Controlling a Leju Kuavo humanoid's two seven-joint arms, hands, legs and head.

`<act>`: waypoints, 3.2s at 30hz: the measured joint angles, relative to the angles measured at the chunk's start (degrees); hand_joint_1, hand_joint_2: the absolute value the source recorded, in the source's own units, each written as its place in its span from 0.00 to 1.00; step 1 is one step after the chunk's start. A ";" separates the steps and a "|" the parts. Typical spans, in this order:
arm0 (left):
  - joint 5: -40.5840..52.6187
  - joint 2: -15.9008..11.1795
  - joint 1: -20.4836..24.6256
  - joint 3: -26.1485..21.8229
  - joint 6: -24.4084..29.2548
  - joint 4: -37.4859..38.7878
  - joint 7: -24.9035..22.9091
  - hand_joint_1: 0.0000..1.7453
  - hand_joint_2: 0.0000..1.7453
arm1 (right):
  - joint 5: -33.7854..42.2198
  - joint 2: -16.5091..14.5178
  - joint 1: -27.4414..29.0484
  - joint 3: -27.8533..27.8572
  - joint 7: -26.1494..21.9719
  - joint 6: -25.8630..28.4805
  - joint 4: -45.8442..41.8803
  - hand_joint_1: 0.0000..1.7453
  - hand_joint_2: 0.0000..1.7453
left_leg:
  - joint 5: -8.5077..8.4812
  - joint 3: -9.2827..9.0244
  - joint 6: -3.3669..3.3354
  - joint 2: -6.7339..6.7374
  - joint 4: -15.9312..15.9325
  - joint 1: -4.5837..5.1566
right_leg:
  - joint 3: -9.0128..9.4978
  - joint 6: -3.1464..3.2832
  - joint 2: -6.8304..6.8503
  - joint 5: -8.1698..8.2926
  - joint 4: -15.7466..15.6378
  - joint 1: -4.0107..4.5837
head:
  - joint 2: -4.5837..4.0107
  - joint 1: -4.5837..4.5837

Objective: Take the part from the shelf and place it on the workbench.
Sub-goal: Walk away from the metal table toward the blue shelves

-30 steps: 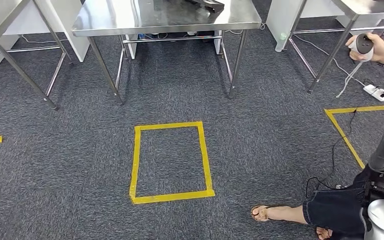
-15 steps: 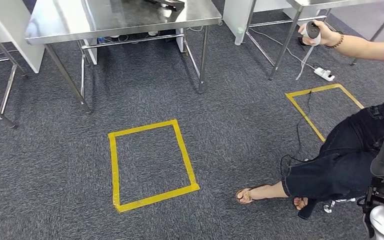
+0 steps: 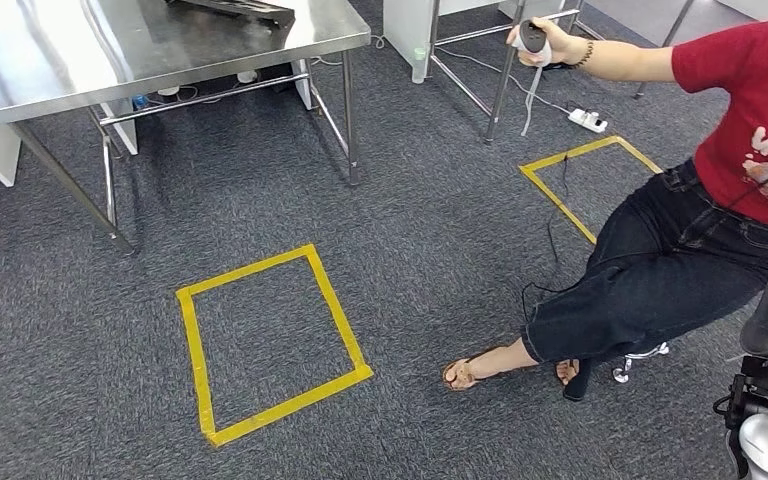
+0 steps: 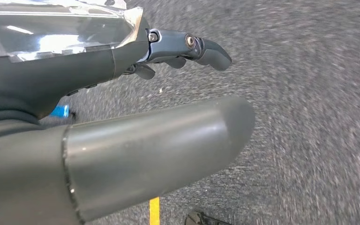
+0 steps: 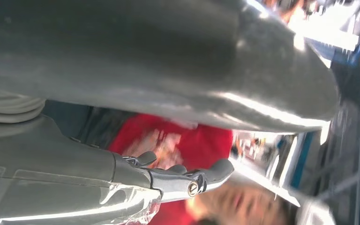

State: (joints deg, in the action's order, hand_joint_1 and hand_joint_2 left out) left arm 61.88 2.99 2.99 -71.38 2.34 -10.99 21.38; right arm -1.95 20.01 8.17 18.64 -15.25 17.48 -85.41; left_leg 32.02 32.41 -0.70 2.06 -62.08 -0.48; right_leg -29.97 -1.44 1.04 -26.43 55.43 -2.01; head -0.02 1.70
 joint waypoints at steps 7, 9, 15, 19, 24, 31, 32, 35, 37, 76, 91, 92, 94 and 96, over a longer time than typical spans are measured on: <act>0.64 -0.02 -0.30 0.00 0.09 -0.02 -0.09 0.00 0.00 | -0.84 -2.04 1.81 1.38 0.16 -0.42 -1.78 0.00 0.00 | -1.10 -0.23 0.58 -5.44 -0.51 -0.93 | -1.57 -1.03 -6.38 0.31 1.13 0.08 | 0.00 -0.09; 0.75 -0.04 -0.17 0.01 0.10 -0.03 -0.13 0.00 0.00 | -1.57 -2.58 2.15 2.27 0.24 -1.05 -2.52 0.00 0.00 | -2.90 -2.08 -0.11 -5.76 3.94 -0.93 | -2.76 -2.30 -8.57 0.69 1.52 0.07 | 0.00 -0.08; 0.79 -0.08 -0.14 -0.01 0.11 -0.04 -0.02 0.00 0.00 | -1.85 -2.68 1.59 3.35 0.36 -1.83 -2.52 0.00 0.00 | -3.81 -1.45 -2.21 -0.72 4.60 -0.42 | -10.68 -2.35 -1.77 -6.23 16.80 0.27 | 0.00 0.55; 0.79 0.02 -0.06 -0.02 0.11 -0.05 -0.02 0.00 0.00 | -1.65 -2.64 1.62 3.99 0.41 -2.07 -2.50 0.00 0.00 | -3.74 -1.55 -2.06 2.38 4.54 -0.23 | -5.43 -4.01 0.43 -3.73 9.57 0.25 | 0.00 0.57; 0.87 0.14 0.12 0.00 0.17 -0.09 0.00 0.00 0.00 | -1.60 -2.58 1.75 4.57 0.51 -2.16 -2.53 0.00 0.00 | -3.15 -2.68 -0.55 5.48 4.63 0.29 | -1.23 -2.32 2.45 -0.94 1.55 1.11 | 0.00 0.32; 1.20 0.13 -0.05 0.02 0.17 -0.09 -0.16 0.00 0.00 | -1.87 -3.61 2.42 5.37 0.54 -2.26 -2.69 0.00 0.00 | 5.39 4.29 0.72 -2.13 -11.38 -0.41 | -1.40 -0.12 -2.48 0.13 1.25 0.25 | 0.00 -0.03; 1.27 0.11 -0.08 0.02 0.17 -0.09 -0.17 0.00 0.00 | -1.91 -3.83 2.64 5.55 0.54 -2.41 -2.69 0.00 0.00 | 4.47 4.37 0.77 -2.25 -11.24 -0.51 | -1.39 -0.13 -3.29 0.13 1.32 0.27 | 0.00 -0.03; 1.55 0.01 -0.06 0.03 0.16 -0.09 -0.17 0.00 0.00 | -1.97 -4.26 2.95 6.03 0.54 -2.91 -2.80 0.00 0.00 | -1.29 0.45 1.00 -4.46 -1.97 -1.20 | -1.65 -0.43 -5.66 -0.03 2.01 0.30 | 0.00 -0.07; 1.64 -0.04 -0.03 0.08 0.09 -0.09 -0.20 0.00 0.00 | -1.97 -4.41 2.94 6.39 0.44 -3.39 -3.11 0.00 0.00 | -2.48 -1.08 0.96 -6.56 2.09 -1.48 | -2.55 -1.10 -7.09 -0.10 2.74 0.47 | 0.00 -0.09; 1.23 -0.22 0.31 0.74 -0.07 -0.09 -0.77 0.00 0.00 | -1.74 -3.63 0.35 6.78 -0.21 -4.08 -1.54 0.00 0.00 | -3.24 -1.50 -2.47 -0.50 4.00 -0.16 | -11.84 -1.29 -1.89 -5.20 17.71 0.91 | 0.00 0.20; 1.48 0.12 0.42 0.76 0.03 -0.11 -0.77 0.00 0.00 | -3.60 -5.37 1.31 7.18 -0.03 -4.40 -2.11 0.00 0.00 | 5.90 3.49 0.29 -1.98 -10.04 -0.26 | -3.33 0.16 -2.05 0.50 2.52 0.45 | 0.00 -0.20; 1.54 0.16 0.33 0.77 0.04 -0.11 -0.77 0.00 0.00 | -4.82 -5.98 1.34 7.14 0.03 -3.93 -1.98 0.00 0.00 | 6.46 4.96 0.24 -2.21 -12.57 -0.25 | -3.31 0.18 -2.85 0.49 2.53 0.57 | 0.00 -0.21; 1.65 0.31 0.24 0.76 0.07 -0.11 -0.79 0.00 0.00 | -7.85 -7.54 1.37 7.13 0.07 -2.43 -1.23 0.00 0.00 | 4.07 4.83 0.08 -2.41 -11.15 -0.32 | -3.12 0.17 -4.54 0.48 2.55 0.66 | 0.00 -0.22; 1.71 0.46 0.22 0.77 0.15 -0.11 -0.83 0.00 0.00 | -9.86 -9.52 1.35 7.25 -0.56 -1.29 0.63 0.00 0.00 | -0.39 1.46 -0.02 -4.41 -3.34 -0.64 | -2.93 0.07 -6.14 0.45 2.69 0.77 | 0.00 -0.21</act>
State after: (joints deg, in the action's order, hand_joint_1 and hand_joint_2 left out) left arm 63.58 3.45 3.22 -70.62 2.49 -11.10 20.55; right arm -11.81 10.49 9.52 25.90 -15.82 16.19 -84.78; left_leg 31.64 33.87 -0.72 -2.34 -65.42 -1.12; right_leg -32.90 -1.37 -5.09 -25.98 58.12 -1.24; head -0.02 1.49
